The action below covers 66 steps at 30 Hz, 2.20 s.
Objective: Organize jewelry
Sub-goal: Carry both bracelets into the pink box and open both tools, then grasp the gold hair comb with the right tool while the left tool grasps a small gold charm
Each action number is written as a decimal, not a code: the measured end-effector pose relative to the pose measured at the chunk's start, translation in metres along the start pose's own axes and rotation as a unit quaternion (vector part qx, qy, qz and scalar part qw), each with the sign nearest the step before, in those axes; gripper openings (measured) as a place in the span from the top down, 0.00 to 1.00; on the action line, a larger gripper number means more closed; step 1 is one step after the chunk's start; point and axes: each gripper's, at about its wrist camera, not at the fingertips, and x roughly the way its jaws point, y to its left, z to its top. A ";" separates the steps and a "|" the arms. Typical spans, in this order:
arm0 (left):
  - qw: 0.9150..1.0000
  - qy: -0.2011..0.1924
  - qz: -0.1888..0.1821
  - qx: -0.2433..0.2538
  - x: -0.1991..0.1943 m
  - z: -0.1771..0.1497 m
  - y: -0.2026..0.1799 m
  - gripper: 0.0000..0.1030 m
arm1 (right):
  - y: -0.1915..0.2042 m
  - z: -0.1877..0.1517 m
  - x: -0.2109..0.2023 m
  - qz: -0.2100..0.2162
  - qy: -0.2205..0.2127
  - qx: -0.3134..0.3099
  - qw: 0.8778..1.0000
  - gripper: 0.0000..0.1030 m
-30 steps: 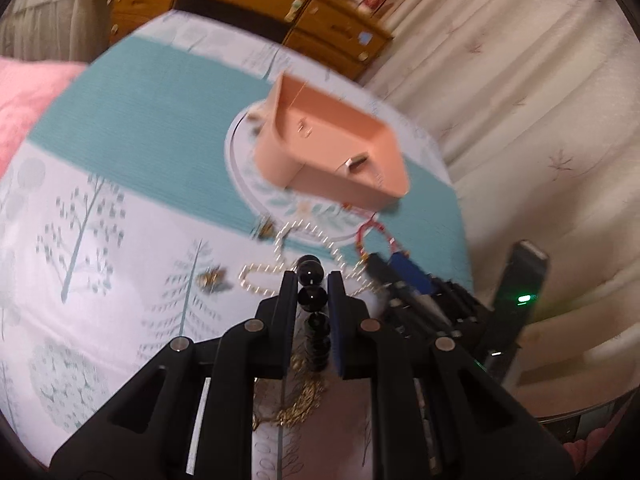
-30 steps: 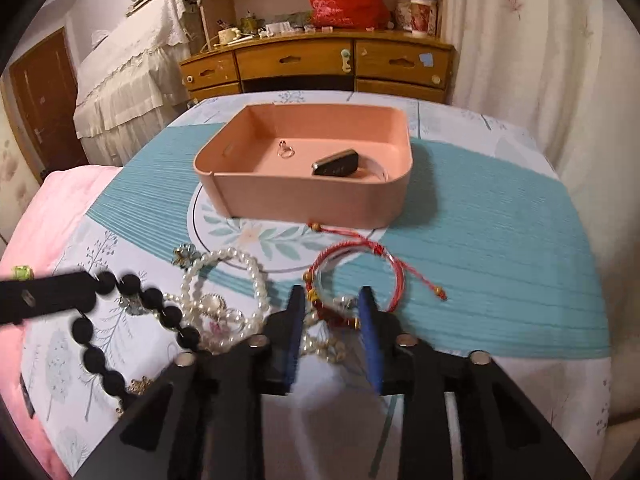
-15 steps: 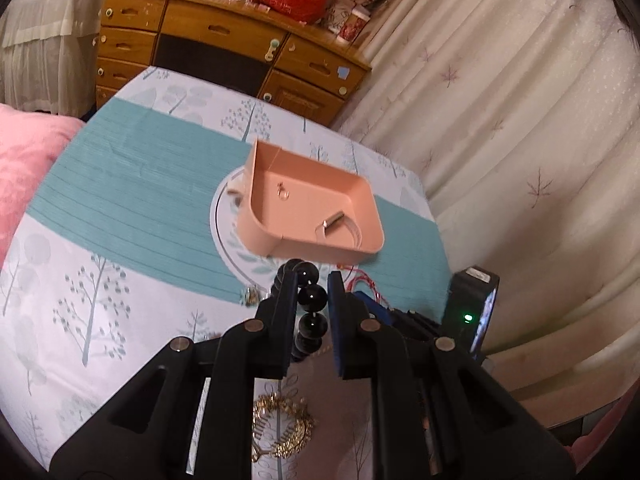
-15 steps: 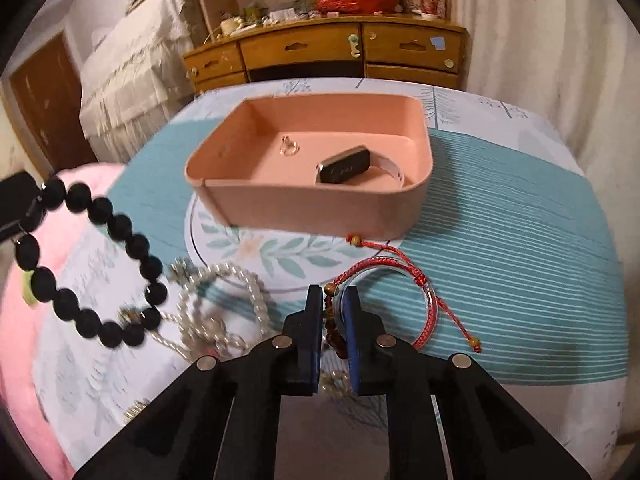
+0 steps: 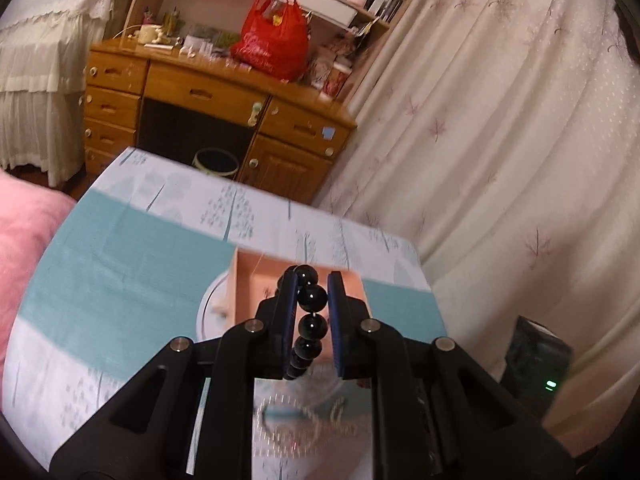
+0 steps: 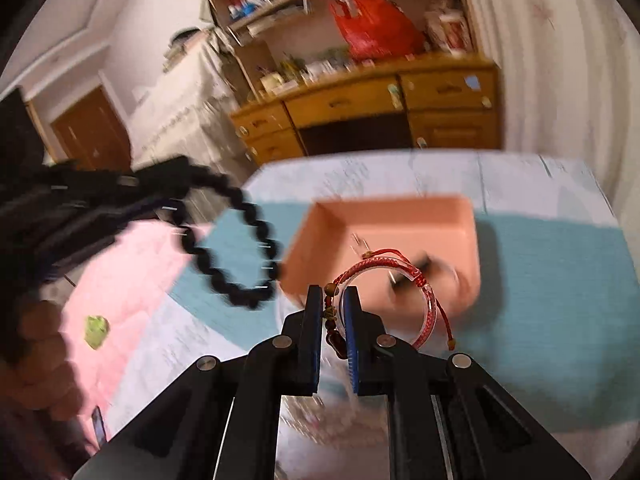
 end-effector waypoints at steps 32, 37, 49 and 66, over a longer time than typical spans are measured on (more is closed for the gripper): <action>0.975 0.171 0.134 -0.035 0.076 -0.049 0.061 0.62 | -0.039 -0.030 0.018 -0.037 0.015 0.104 0.994 0.12; 0.966 0.197 0.167 -0.026 0.060 -0.066 0.080 0.60 | -0.027 -0.054 0.009 -0.068 0.031 0.119 0.990 0.05; 0.934 0.313 0.140 0.097 0.067 -0.102 0.083 0.45 | 0.018 -0.112 -0.013 -0.163 0.087 0.228 0.956 0.04; 0.884 0.350 0.018 0.311 0.057 -0.140 0.059 0.46 | 0.139 -0.180 -0.009 -0.294 0.053 0.258 0.919 0.04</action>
